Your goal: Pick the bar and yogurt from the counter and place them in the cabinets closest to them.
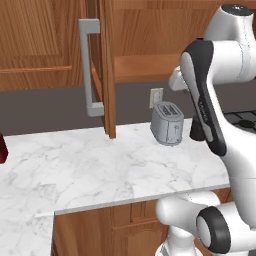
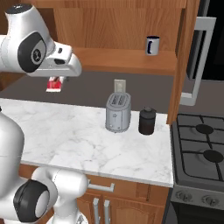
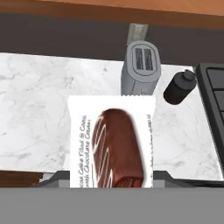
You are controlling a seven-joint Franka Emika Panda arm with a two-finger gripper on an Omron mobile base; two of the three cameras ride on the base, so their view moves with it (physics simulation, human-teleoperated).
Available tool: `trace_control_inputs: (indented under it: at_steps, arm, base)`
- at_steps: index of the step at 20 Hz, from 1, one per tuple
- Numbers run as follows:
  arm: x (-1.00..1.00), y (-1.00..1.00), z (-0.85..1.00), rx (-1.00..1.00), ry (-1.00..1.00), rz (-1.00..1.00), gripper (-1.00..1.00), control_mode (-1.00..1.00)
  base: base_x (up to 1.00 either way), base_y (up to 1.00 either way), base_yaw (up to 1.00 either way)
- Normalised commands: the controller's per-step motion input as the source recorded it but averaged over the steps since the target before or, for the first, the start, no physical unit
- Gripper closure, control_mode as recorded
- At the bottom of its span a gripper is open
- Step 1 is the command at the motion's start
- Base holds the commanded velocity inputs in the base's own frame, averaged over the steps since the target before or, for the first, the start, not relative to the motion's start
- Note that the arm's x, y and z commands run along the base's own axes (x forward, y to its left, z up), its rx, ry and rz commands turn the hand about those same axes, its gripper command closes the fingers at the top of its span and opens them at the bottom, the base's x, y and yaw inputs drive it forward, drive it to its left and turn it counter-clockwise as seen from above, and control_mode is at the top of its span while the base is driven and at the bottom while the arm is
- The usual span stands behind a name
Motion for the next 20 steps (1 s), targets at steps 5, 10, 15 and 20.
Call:
trace_control_inputs:
  at_steps: [5,10,15,20]
  arm:
    - [0.29,0.00,0.32,0.04,-0.11,0.00,1.00,-1.00]
    - [0.36,0.00,0.26,0.01,-0.10,0.00,1.00,-1.00]
    - [0.43,0.00,0.25,0.02,-0.07,0.00,1.00,-1.00]
    - [0.44,0.00,0.07,0.00,-0.06,0.00,1.00,-1.00]
  base:
    - [0.00,0.00,0.00]
    - [0.00,0.00,0.00]
    - [0.00,0.00,0.00]
    - [0.00,0.00,0.00]
